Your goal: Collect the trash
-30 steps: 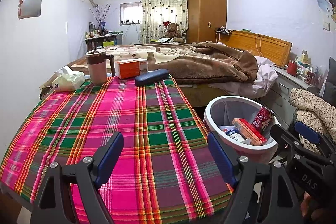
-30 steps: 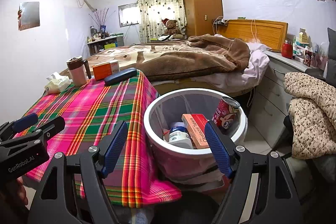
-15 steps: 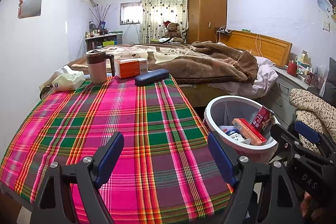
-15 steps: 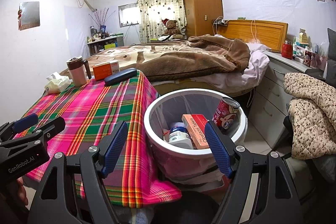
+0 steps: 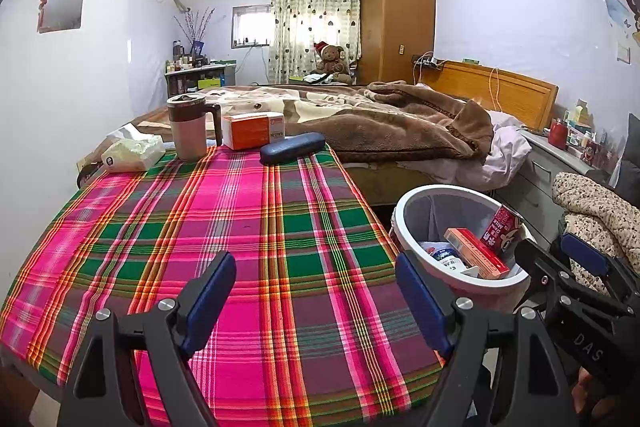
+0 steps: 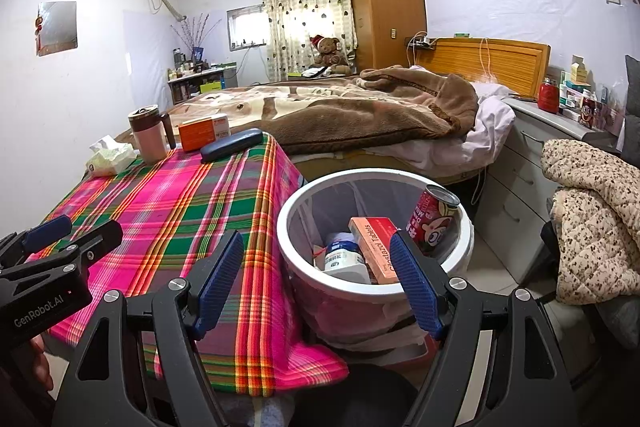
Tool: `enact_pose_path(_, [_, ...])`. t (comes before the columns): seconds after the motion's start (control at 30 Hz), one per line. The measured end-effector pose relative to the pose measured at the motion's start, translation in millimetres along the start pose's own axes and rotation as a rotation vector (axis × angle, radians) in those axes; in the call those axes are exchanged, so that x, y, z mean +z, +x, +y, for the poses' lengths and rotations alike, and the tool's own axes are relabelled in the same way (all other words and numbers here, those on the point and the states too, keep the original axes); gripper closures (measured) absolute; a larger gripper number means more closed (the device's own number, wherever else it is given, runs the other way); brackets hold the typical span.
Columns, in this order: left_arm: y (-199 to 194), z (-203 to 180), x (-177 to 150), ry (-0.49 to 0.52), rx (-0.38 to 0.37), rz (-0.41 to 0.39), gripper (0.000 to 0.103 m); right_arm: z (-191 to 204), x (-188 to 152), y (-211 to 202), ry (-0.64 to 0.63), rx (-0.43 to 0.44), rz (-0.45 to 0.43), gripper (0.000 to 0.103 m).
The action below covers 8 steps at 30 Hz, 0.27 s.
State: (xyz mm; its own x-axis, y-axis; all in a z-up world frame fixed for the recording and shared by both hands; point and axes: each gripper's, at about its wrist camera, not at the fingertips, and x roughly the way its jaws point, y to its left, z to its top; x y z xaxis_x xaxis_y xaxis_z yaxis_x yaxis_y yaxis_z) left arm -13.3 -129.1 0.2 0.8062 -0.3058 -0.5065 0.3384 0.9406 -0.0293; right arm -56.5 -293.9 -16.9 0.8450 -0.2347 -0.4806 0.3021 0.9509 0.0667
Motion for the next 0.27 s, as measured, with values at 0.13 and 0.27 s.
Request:
enact_pose_path(0.13, [-0.3, 0.4, -0.8, 0.002, -0.001, 0.002, 0.021, 0.2, -0.1, -0.1, 0.0, 0.0, 0.001, 0.026])
enact_pose_path(0.27, [-0.4, 0.6, -1.3, 0.002, 0.001, 0.003, 0.021, 0.2, 0.0, 0.1, 0.0, 0.0, 0.001, 0.026])
